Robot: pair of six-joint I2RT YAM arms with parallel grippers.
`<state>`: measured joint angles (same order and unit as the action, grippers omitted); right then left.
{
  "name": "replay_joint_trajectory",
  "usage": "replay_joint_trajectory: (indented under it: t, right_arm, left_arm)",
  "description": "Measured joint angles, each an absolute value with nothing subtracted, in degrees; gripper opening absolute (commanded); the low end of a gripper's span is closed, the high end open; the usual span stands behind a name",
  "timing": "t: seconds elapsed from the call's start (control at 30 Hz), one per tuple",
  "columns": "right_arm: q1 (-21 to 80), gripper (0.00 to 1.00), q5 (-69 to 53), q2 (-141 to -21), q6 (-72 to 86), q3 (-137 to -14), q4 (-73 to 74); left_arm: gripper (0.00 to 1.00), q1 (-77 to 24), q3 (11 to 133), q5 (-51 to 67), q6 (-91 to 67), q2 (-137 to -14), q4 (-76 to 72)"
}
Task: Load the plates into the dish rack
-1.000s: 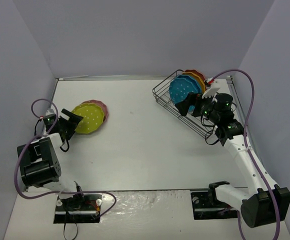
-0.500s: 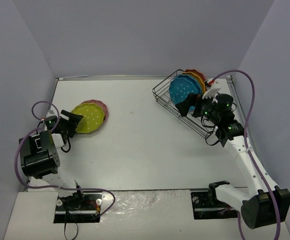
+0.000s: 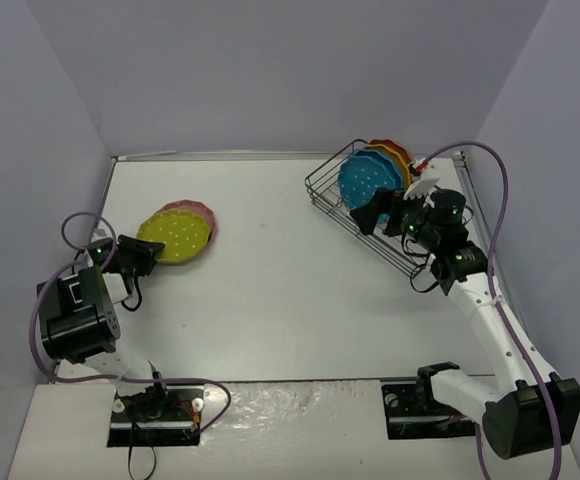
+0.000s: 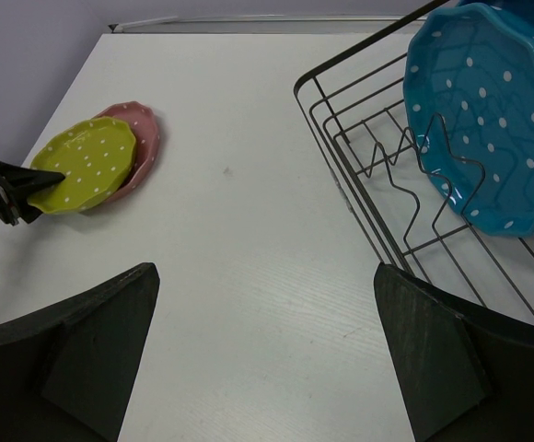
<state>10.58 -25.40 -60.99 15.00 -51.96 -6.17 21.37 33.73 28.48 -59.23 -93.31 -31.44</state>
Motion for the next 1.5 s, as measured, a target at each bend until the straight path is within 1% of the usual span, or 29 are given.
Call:
replay_joint_trajectory:
  t: [0.1, 0.3, 0.5, 0.7, 0.83, 1.07, 1.37, 1.4, 1.5]
  right_arm:
    - [10.95, 1.00, -25.41, -60.99, 15.00, -51.96, -6.17]
    - [12.02, 1.00, -25.74, -61.08, 15.24, -51.99, -6.17]
    - [14.08, 1.00, -26.22, -63.98, 17.79, -53.86, -6.20]
    - [18.42, 1.00, -28.12, -69.07, 22.30, -57.21, -7.93]
    - [22.08, 1.00, -30.84, -74.26, 26.57, -59.38, -11.98]
    - [27.05, 1.00, -35.62, -85.36, 33.17, -62.96, -19.36]
    - [27.90, 0.99, -38.32, -95.51, 36.68, -70.27, -22.45]
    - [27.90, 0.99, -38.52, -96.09, 36.87, -70.68, -22.78]
    - [27.90, 0.92, -39.17, -97.38, 37.38, -71.44, -23.38]
  left_arm:
    - [0.16, 21.48, 33.63, 28.43, -59.04, -90.53, -28.37]
    - [0.10, 21.56, 33.61, 28.22, -57.60, -83.37, -23.57]
    - [0.04, 21.56, 34.47, 30.77, -57.15, -80.94, -19.54]
    - [0.03, 21.46, 36.24, 36.25, -60.38, -79.86, -22.41]
    - [0.03, 20.04, 38.18, 40.23, -63.84, -79.81, -26.08]
    - [0.03, 12.51, 40.97, 45.93, -67.80, -79.13, -31.95]
    - [0.03, 1.39, 41.05, 48.53, -74.08, -78.96, -39.73]
    - [0.03, 0.51, 41.11, 48.66, -74.57, -78.97, -40.46]
    - [0.03, -1.54, 41.47, 48.75, -75.84, -79.20, -42.48]
